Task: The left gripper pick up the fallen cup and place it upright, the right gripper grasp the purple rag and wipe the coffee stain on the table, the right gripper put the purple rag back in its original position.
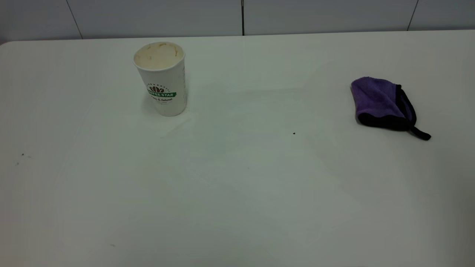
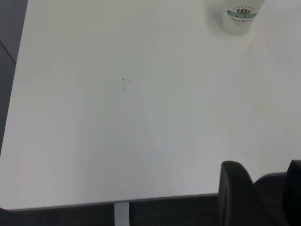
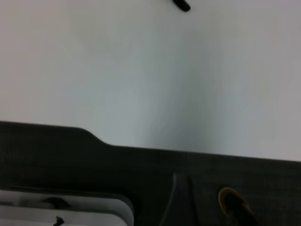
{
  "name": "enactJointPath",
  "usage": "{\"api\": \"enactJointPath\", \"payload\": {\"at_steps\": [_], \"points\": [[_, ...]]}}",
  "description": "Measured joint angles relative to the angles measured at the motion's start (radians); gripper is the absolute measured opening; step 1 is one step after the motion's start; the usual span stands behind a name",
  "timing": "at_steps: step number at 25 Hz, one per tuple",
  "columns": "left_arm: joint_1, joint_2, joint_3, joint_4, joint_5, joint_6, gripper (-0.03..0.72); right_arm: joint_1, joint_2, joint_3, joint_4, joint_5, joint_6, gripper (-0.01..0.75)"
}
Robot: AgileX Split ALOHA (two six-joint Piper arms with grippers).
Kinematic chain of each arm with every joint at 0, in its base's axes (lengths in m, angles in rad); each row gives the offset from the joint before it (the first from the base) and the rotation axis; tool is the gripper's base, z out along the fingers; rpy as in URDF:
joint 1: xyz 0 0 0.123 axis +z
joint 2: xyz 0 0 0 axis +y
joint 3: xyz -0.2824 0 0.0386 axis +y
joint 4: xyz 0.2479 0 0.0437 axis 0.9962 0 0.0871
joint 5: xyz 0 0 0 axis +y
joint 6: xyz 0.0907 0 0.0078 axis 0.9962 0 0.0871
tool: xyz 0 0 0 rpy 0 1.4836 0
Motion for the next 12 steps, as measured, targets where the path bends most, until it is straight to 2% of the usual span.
{"api": "enactJointPath", "payload": {"at_steps": [5,12], "points": [[0.0,0.0,0.0,0.0,0.0,0.0,0.269,0.0,-0.132,0.149,0.055,-0.043,-0.044,0.69],[0.0,0.0,0.0,0.0,0.0,0.0,0.269,0.0,-0.266,0.249,0.061,-0.076,-0.056,0.678]]}}
